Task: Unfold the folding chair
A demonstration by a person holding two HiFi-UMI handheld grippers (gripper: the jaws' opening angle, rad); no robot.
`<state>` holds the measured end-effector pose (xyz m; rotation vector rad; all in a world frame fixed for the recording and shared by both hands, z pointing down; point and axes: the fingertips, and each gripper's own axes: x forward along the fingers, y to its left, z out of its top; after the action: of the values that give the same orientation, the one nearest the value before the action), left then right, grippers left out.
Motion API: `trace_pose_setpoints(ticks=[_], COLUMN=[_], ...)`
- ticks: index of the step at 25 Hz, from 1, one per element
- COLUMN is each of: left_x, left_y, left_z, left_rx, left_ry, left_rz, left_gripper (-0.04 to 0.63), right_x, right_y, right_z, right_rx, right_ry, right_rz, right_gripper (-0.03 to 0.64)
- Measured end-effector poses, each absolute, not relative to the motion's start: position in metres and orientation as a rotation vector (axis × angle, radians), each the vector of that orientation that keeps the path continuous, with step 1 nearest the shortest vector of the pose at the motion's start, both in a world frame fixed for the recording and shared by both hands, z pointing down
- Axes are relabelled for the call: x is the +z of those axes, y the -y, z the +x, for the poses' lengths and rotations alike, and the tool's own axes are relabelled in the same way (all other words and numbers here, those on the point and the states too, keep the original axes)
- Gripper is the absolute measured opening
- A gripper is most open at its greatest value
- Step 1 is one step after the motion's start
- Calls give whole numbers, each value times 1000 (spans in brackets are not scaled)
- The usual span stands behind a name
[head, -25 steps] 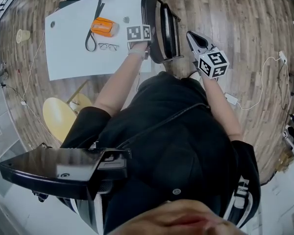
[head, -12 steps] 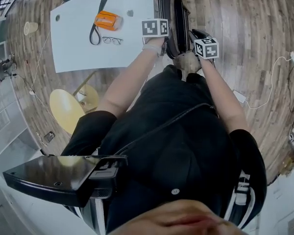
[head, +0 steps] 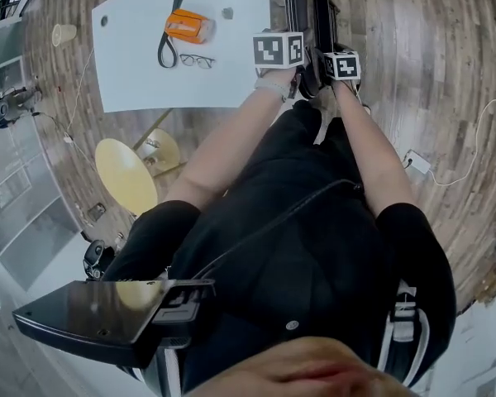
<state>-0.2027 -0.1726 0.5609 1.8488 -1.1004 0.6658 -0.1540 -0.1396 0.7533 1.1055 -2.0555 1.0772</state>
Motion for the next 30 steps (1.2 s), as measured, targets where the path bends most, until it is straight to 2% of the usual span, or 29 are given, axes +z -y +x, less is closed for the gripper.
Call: trace_pose_setpoints(ticks=[8, 10, 30], left_x=[559, 559, 563], left_y=[174, 174, 171], left_z=[-199, -199, -212], left_rx=[640, 638, 583], left_ry=[1100, 1099, 1054], left_rz=[1865, 1872, 1900], left_gripper=[118, 120, 124], right_x=[792, 795, 794], right_y=[122, 119, 144], right_z=[-188, -188, -125], right_rx=[1197, 1209, 1109], right_ry=[1895, 1880, 1938], right_rz=[991, 982, 1094], right_gripper=[262, 234, 212])
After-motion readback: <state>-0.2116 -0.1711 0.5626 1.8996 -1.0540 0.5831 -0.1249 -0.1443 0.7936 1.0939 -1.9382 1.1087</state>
